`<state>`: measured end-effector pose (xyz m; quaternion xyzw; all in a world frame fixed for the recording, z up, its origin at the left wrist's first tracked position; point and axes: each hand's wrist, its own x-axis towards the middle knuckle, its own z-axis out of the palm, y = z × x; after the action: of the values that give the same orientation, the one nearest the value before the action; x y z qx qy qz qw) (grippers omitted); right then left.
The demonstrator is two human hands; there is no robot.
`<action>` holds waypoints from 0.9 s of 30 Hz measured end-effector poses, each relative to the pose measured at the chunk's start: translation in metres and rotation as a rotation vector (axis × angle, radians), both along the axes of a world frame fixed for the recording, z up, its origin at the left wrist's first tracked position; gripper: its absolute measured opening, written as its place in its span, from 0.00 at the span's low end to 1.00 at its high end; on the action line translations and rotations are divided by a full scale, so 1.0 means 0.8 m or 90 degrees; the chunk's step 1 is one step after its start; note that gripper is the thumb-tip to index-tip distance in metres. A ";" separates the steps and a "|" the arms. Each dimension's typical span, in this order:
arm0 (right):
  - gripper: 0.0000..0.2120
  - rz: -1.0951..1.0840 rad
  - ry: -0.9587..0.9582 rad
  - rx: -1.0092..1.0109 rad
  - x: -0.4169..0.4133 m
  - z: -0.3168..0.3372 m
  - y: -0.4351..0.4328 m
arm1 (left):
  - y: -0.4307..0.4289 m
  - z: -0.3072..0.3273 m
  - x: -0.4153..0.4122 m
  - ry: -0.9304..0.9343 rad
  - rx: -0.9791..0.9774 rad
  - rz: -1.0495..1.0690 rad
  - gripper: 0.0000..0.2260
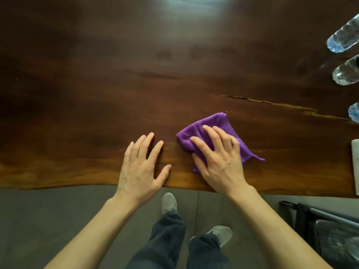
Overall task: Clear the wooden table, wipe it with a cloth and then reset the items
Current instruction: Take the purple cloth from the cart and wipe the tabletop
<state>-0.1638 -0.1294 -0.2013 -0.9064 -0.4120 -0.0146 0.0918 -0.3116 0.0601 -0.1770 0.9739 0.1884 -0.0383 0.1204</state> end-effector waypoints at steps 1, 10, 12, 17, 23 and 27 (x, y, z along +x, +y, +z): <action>0.22 -0.019 -0.005 0.002 0.006 -0.001 -0.011 | -0.001 0.001 0.001 0.006 -0.001 0.001 0.30; 0.26 -0.409 0.042 0.048 0.072 0.003 -0.103 | 0.000 0.006 0.000 0.033 0.016 -0.006 0.30; 0.26 -0.475 0.052 0.068 0.088 0.006 -0.101 | 0.000 0.006 0.000 0.028 0.013 -0.001 0.30; 0.23 -0.483 0.088 0.115 0.102 0.010 -0.044 | -0.002 0.005 0.000 0.015 -0.001 0.009 0.30; 0.21 -0.334 0.121 0.111 0.075 0.016 0.057 | -0.003 0.003 -0.001 0.008 -0.011 0.017 0.30; 0.20 -0.126 0.147 0.081 0.033 0.019 0.105 | -0.003 0.002 -0.001 -0.004 -0.021 0.023 0.30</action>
<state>-0.1370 -0.0452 -0.1861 -0.9305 -0.3058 0.0549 0.1938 -0.3127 0.0580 -0.1757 0.9684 0.2049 -0.0365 0.1376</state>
